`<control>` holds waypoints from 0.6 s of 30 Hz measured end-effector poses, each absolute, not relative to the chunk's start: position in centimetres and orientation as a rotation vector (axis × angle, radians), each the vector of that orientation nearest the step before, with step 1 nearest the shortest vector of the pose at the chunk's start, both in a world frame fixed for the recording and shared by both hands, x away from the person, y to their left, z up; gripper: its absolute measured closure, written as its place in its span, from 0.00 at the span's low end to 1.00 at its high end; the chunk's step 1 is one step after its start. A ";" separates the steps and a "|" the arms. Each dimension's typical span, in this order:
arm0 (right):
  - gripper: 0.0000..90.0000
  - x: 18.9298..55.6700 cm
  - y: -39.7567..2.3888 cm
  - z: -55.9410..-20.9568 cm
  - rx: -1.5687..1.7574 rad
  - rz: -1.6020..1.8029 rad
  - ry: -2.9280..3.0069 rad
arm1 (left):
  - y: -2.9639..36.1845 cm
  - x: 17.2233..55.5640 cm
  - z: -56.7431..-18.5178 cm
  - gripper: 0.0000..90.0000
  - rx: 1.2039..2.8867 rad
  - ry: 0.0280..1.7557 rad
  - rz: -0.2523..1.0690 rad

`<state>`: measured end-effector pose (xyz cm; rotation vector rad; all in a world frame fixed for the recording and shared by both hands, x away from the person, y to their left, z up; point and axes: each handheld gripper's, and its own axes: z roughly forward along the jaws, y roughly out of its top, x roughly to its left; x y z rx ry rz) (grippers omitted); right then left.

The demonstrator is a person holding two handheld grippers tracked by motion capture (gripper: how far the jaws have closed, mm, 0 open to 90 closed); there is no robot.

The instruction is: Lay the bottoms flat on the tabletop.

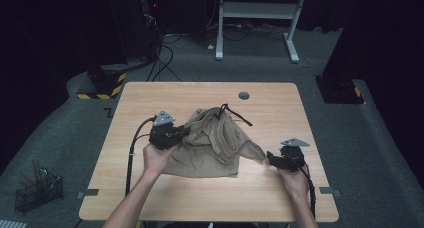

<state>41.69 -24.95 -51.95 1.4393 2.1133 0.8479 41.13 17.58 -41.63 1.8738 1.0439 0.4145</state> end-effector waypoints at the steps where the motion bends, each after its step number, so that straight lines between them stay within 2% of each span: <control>1: 0.42 41.6 -24.9 -51.8 1.440 0.841 2.114 | 17.7 41.2 -41.6 0.88 1.873 1.046 0.417; 2: 0.47 41.1 -24.6 -51.6 1.416 0.850 2.117 | 17.8 41.2 -41.6 0.88 1.874 1.048 0.419; 11: 0.65 37.0 -22.2 -49.7 1.180 1.067 2.187 | 18.2 41.8 -41.3 0.88 1.868 1.058 0.437; 18: 0.74 35.6 -18.7 -49.6 0.960 1.234 2.333 | 18.5 42.4 -41.3 0.88 1.861 1.074 0.440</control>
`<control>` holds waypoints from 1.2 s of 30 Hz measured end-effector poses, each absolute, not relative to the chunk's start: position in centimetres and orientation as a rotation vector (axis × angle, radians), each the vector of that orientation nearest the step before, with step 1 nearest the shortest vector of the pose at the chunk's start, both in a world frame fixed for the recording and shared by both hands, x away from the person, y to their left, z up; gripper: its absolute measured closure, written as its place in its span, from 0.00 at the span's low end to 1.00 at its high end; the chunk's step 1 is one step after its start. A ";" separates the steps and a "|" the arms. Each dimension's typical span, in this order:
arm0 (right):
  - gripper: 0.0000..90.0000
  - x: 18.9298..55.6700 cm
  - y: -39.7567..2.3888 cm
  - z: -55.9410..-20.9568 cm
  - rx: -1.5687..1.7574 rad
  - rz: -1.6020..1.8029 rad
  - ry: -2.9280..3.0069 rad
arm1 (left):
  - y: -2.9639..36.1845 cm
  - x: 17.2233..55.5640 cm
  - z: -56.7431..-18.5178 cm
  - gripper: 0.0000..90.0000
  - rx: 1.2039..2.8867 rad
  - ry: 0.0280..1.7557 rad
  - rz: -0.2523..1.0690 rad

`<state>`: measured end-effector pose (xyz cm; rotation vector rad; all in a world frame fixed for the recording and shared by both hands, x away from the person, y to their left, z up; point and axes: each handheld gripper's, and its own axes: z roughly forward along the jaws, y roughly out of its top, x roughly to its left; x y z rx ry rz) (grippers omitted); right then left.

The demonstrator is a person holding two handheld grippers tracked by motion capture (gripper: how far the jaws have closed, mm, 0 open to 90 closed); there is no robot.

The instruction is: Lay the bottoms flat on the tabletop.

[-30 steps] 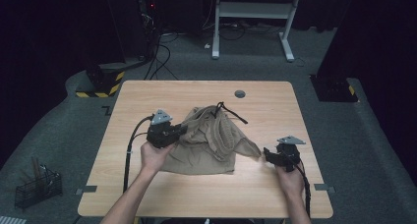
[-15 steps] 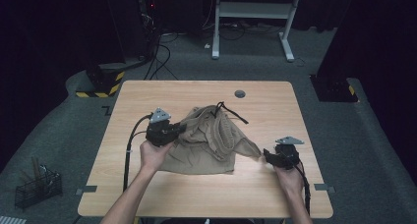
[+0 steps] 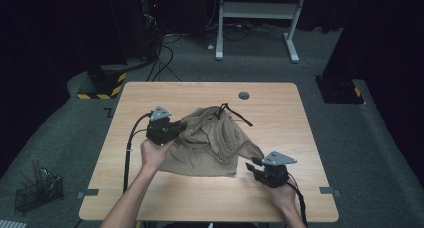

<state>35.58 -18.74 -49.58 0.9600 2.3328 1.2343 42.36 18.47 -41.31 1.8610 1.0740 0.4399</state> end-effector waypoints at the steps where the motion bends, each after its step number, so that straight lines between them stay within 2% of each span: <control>1: 0.76 35.6 -17.4 -49.8 0.906 1.261 2.385 | 18.5 42.4 -41.3 0.88 1.862 1.074 0.441; 7: 0.78 36.1 -13.7 -51.0 0.815 1.275 2.477 | 18.4 42.3 -41.2 0.88 1.871 1.067 0.446; 18: 0.86 37.4 -9.8 -51.9 0.725 1.231 2.524 | 18.6 42.5 -41.2 0.88 1.863 1.076 0.452; 26: 0.89 38.3 -9.2 -52.3 0.728 1.166 2.558 | 19.0 42.8 -41.2 0.88 1.848 1.082 0.468; 36: 0.93 37.4 -9.5 -52.3 0.702 1.141 2.586 | 20.2 43.4 -41.3 0.88 1.818 1.138 0.512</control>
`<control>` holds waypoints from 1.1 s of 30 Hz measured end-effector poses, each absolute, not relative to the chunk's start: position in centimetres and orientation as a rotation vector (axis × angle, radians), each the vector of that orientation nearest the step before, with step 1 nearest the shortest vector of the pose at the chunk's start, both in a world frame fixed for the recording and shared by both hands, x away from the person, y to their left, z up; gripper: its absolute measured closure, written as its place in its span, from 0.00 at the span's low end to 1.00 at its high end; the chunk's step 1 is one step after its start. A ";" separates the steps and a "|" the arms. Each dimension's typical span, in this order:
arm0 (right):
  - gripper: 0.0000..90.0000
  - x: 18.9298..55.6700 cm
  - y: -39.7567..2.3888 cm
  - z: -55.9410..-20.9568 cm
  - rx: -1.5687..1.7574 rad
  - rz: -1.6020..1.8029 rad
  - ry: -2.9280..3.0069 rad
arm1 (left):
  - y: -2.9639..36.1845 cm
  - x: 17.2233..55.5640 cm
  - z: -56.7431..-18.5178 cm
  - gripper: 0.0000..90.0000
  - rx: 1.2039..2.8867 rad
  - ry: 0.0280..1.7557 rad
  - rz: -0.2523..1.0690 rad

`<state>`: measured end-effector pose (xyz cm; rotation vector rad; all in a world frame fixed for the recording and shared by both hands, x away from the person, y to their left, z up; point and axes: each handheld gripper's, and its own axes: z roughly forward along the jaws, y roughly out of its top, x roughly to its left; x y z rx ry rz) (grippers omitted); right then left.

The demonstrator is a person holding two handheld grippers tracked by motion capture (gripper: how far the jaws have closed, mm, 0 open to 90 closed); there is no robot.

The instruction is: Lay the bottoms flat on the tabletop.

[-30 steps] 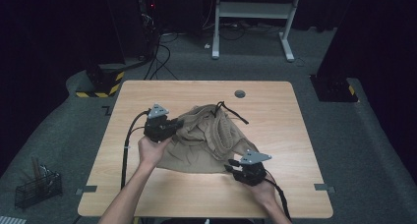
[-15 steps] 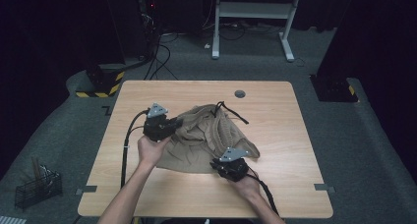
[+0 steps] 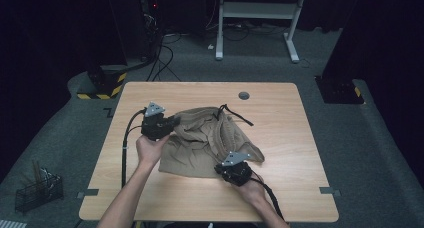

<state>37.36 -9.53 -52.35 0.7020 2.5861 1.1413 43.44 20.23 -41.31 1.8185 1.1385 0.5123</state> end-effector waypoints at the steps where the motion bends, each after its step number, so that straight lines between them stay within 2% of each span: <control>1: 0.93 37.2 -9.6 -52.4 0.699 1.146 2.587 | 20.6 43.7 -41.4 0.88 1.805 1.158 0.520; 12: 0.93 34.6 -11.5 -52.3 0.634 1.147 2.621 | 21.8 45.6 -42.6 0.87 1.793 1.259 0.570; 27: 0.93 34.0 -12.3 -52.3 0.610 1.154 2.621 | 22.0 49.7 -46.3 0.85 1.841 1.418 0.603; 33: 0.93 34.1 -12.4 -52.3 0.616 1.158 2.625 | 21.9 50.7 -48.3 0.80 1.916 1.479 0.608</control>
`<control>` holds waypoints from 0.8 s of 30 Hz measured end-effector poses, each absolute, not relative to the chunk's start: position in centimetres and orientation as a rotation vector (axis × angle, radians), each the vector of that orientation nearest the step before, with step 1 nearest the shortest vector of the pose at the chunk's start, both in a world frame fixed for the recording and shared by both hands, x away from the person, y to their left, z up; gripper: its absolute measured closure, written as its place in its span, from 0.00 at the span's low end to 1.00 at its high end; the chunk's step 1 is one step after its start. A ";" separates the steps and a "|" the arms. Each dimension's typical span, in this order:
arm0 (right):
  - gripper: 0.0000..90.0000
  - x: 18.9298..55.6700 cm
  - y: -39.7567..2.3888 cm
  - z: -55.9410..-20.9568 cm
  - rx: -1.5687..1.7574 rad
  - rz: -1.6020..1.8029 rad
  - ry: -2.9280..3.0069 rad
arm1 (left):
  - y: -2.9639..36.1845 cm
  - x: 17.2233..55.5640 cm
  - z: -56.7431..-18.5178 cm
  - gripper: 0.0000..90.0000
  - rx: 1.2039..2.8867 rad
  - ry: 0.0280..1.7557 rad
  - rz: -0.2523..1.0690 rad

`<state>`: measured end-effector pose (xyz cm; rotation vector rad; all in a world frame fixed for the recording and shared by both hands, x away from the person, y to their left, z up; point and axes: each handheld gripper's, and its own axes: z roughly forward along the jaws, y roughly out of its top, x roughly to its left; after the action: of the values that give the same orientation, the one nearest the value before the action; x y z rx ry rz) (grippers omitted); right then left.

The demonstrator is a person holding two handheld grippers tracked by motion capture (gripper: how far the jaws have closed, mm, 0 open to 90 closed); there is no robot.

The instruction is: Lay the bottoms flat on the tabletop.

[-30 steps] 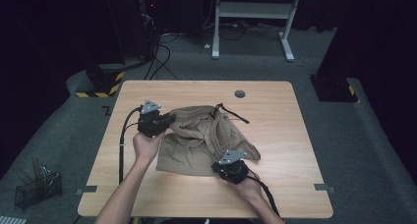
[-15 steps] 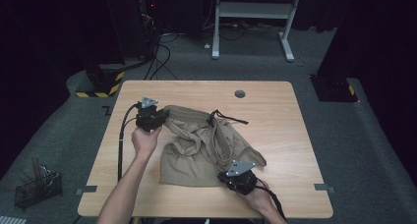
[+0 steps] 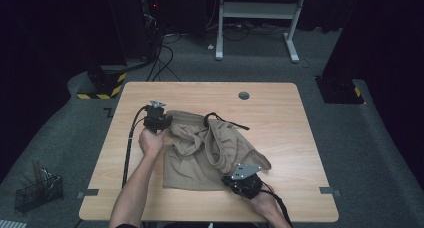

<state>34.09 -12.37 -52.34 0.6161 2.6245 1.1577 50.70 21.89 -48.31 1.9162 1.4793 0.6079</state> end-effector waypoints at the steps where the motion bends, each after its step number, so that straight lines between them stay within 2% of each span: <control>1: 0.93 34.1 -12.4 -52.3 0.618 1.158 2.625 | 21.9 50.8 -48.6 0.80 1.930 1.488 0.599; 10: 0.91 34.2 -12.4 -52.3 0.624 1.162 2.628 | 22.3 51.2 -50.1 0.66 1.958 1.544 0.589; 13: 0.90 34.2 -12.4 -52.3 0.628 1.162 2.628 | 22.7 51.0 -49.9 0.59 1.933 1.577 0.566; 14: 0.90 34.3 -12.5 -52.3 0.630 1.163 2.627 | 22.9 50.8 -49.8 0.54 1.929 1.583 0.556; 15: 0.90 34.3 -12.5 -52.3 0.630 1.163 2.627 | 23.0 50.7 -49.7 0.54 1.923 1.584 0.554; 16: 0.89 34.3 -12.5 -52.3 0.632 1.162 2.625 | 23.1 50.4 -49.5 0.49 1.916 1.582 0.547; 24: 0.84 34.4 -12.5 -52.3 0.641 1.159 2.620 | 23.2 46.6 -47.3 0.41 1.881 1.471 0.563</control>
<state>34.38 -12.51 -52.33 0.6408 2.6201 1.1590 46.63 23.21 -47.27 1.8814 1.4713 0.5625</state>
